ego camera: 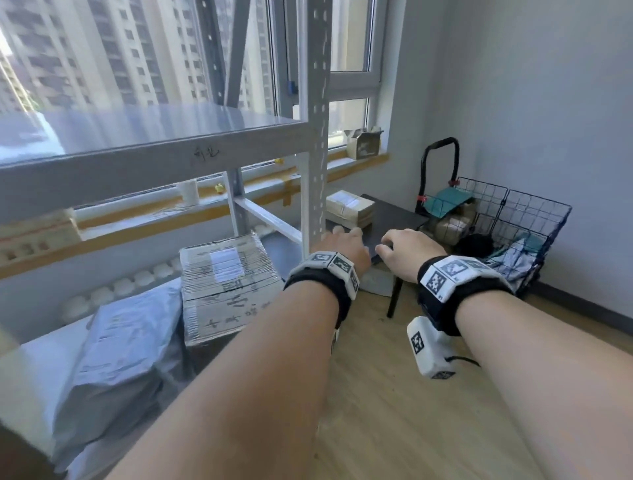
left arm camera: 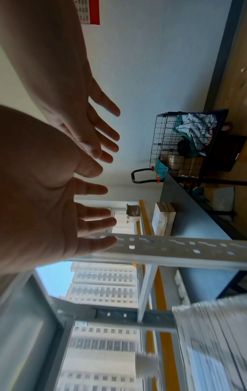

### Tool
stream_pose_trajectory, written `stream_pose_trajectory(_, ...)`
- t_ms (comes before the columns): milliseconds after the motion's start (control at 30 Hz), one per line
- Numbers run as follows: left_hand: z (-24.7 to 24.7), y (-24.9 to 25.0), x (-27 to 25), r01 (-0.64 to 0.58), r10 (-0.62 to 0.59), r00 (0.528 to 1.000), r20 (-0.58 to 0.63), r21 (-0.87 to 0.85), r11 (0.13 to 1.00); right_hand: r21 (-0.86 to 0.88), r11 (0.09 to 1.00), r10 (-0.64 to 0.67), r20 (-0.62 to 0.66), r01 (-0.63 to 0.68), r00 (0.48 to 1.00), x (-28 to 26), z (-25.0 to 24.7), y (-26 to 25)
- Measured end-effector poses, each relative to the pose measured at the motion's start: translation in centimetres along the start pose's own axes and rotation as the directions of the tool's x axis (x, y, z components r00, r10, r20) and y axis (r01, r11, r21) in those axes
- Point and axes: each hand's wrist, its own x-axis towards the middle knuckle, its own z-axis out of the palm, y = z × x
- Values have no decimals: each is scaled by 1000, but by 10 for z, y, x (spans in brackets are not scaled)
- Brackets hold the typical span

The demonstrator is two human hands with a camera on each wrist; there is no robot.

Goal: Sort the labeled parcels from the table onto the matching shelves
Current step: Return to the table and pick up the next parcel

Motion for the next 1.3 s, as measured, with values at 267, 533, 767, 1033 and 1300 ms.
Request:
stream_pose_trajectory(267,25,22,116,-36,37,998,45,-26,999,17,997,76,-5,-76,997,99,10,46)
stream_pose_trajectory(533,65,45,223,4,-1,997,80,-42,999,35,995,95,29,-96,995,197,30,105)
stream_pose_trajectory(767,96,87,340,117,-113,991,64,-47,992,52,998,18,68,-22,998,319,40,181)
stream_pose_trajectory(1033,121,119,456,266,-260,961,89,-67,962,56,996,-72,143,65,987,439,46,247)
stream_pose_trajectory(1300,148,76,535,451,-442,891,99,-87,888,66,988,-152,255,139,955,536,83,247)
